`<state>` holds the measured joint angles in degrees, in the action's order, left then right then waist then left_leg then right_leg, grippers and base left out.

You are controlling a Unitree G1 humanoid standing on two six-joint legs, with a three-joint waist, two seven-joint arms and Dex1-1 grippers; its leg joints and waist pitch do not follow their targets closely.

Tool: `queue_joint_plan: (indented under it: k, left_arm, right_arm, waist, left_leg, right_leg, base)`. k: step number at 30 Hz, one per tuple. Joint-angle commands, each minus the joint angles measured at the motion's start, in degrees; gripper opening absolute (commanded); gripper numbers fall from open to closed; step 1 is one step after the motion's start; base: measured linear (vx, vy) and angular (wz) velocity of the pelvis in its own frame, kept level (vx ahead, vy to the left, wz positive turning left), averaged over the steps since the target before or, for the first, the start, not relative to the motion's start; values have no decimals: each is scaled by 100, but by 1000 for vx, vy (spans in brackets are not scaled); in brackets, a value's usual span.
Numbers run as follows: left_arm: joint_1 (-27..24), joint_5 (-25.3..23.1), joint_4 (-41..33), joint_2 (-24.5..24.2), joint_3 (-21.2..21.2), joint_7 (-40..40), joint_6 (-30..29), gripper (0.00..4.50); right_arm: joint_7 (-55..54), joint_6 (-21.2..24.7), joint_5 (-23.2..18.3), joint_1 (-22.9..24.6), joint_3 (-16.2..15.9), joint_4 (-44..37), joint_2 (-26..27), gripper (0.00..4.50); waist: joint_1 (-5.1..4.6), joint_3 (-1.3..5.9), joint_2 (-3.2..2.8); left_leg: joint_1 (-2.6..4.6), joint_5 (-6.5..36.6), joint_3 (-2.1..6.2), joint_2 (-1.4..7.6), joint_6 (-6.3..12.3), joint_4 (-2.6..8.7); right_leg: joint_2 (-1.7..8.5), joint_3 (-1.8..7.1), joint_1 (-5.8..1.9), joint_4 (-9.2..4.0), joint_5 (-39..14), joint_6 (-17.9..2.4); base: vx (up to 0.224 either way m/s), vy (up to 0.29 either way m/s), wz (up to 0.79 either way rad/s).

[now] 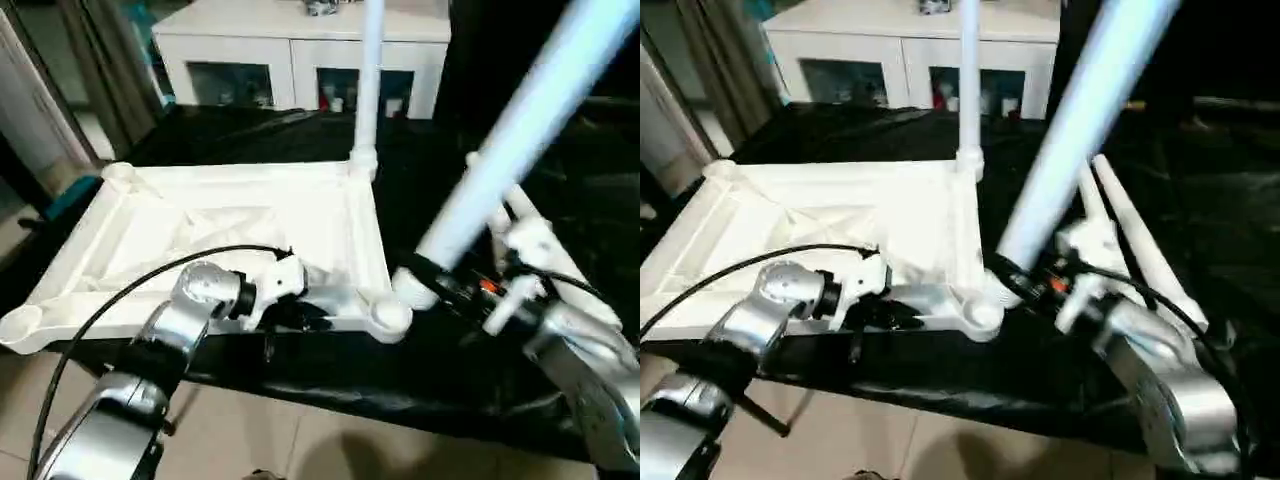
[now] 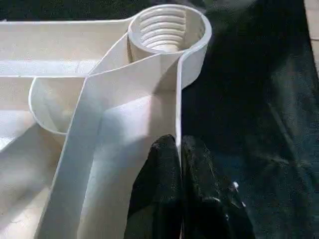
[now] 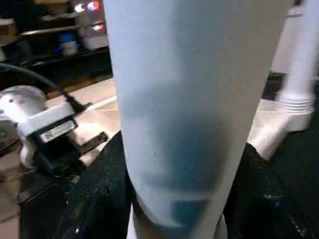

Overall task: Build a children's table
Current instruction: Insert table leg to table base

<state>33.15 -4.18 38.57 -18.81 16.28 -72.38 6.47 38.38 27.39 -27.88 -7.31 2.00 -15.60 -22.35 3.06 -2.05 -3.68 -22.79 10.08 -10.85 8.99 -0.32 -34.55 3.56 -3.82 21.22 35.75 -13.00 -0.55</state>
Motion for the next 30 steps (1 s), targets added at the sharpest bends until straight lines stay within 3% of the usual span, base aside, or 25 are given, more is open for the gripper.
queue_joint_plan:
  k: [1, 4, 5, 6, 7, 11, 13, 18, 20, 22, 23, 25, 27, 30]
  left_arm:
    - [-136, 42, -255, -102, -36, 100, -228, 0]
    - [-256, 18, -596, -177, 7, 119, -446, 0]
    - [-292, 9, -691, -195, 17, 131, -505, 0]
    - [-293, 7, -710, -196, 18, 134, -524, 0]
    - [-276, 11, -802, -200, 28, 121, -637, 0]
    - [-225, 16, -892, -204, 60, 73, -749, 0]
    - [-218, -4, -990, -231, 106, 57, -812, 0]
    - [-239, 1, -1146, -245, 153, 73, -948, 0]
    - [-242, -3, -1155, -246, 158, 81, -971, 0]
    - [-229, -22, -1114, -260, 159, 93, -956, 0]
    - [-223, -28, -1100, -267, 158, 96, -947, 0]
    - [-212, -29, -1090, -276, 162, 118, -945, 0]
    - [-214, -17, -1106, -281, 166, 134, -952, 0]
    - [-218, 7, -1148, -294, 185, 161, -996, 0]
  right_arm:
    - [148, 16, 34, -140, -87, 298, -12, 191]
    - [352, -26, 313, -395, -437, 739, -93, 191]
    - [386, -37, 358, -417, -503, 800, -124, 191]
    - [389, -45, 384, -426, -523, 831, -133, 191]
    - [419, -99, 510, -499, -615, 1071, -164, 191]
    - [464, -233, 632, -610, -660, 1444, -141, 191]
    - [505, -350, 675, -719, -684, 1708, -77, 191]
    - [718, -319, 590, -834, -780, 1938, 28, 191]
    - [798, -276, 566, -832, -820, 1909, 14, 191]
    - [921, -203, 556, -830, -890, 1846, -44, 191]
    - [1001, -127, 530, -825, -927, 1790, -96, 191]
    - [1196, 26, 432, -809, -987, 1657, -227, 191]
    - [1241, 29, 458, -822, -1024, 1664, -279, 191]
    - [1266, -86, 568, -879, -1003, 1833, -260, 191]
  waist:
    - [53, 295, 132]
    - [59, 299, 154]
    - [84, 306, 229]
    - [89, 300, 212]
    - [96, 311, 276]
    - [123, 308, 280]
    - [122, 307, 250]
    - [120, 315, 308]
    - [126, 314, 300]
    - [128, 314, 304]
    - [127, 306, 336]
    - [135, 302, 319]
    - [131, 300, 354]
    - [131, 301, 356]
  left_leg:
    - [166, 1260, 240, 513, 209, 471]
    - [139, 1146, 226, 493, 190, 452]
    - [141, 1008, 215, 496, 244, 434]
    - [141, 927, 198, 492, 275, 424]
    - [150, 829, 188, 495, 313, 414]
    - [141, 637, 180, 490, 412, 394]
    - [146, 660, 179, 490, 434, 387]
    - [142, 639, 179, 495, 468, 382]
    - [143, 614, 179, 496, 515, 377]
    - [147, 659, 178, 497, 508, 378]
    - [147, 682, 178, 501, 506, 385]
    - [152, 717, 185, 509, 481, 390]
    - [152, 752, 179, 507, 448, 391]
    - [151, 768, 182, 503, 393, 391]
  right_leg:
    - [653, 327, -130, -458, -788, -1211]
    - [663, 323, -157, -436, -728, -1234]
    - [673, 327, -159, -416, -657, -1236]
    - [662, 333, -147, -419, -583, -1235]
    - [651, 332, -148, -393, -443, -1259]
    - [638, 328, -141, -367, -172, -1322]
    - [637, 328, -132, -364, -113, -1351]
    - [632, 327, -161, -347, 57, -1430]
    - [630, 323, -160, -337, 121, -1448]
    - [631, 322, -162, -344, 73, -1451]
    - [628, 322, -166, -350, 25, -1450]
    - [628, 322, -166, -353, -72, -1423]
    - [639, 327, -165, -364, -129, -1417]
    - [640, 328, -163, -362, -163, -1426]
  base:
    - [0, 0, 0]
    - [0, 0, 0]
    - [0, 0, 0]
    - [0, 0, 0]
    - [0, 0, 0]
    - [0, 0, 0]
    - [0, 0, 0]
    - [0, 0, 0]
    - [0, 0, 0]
    - [0, 0, 0]
    - [0, 0, 0]
    - [0, 0, 0]
    - [0, 0, 0]
    - [0, 0, 0]
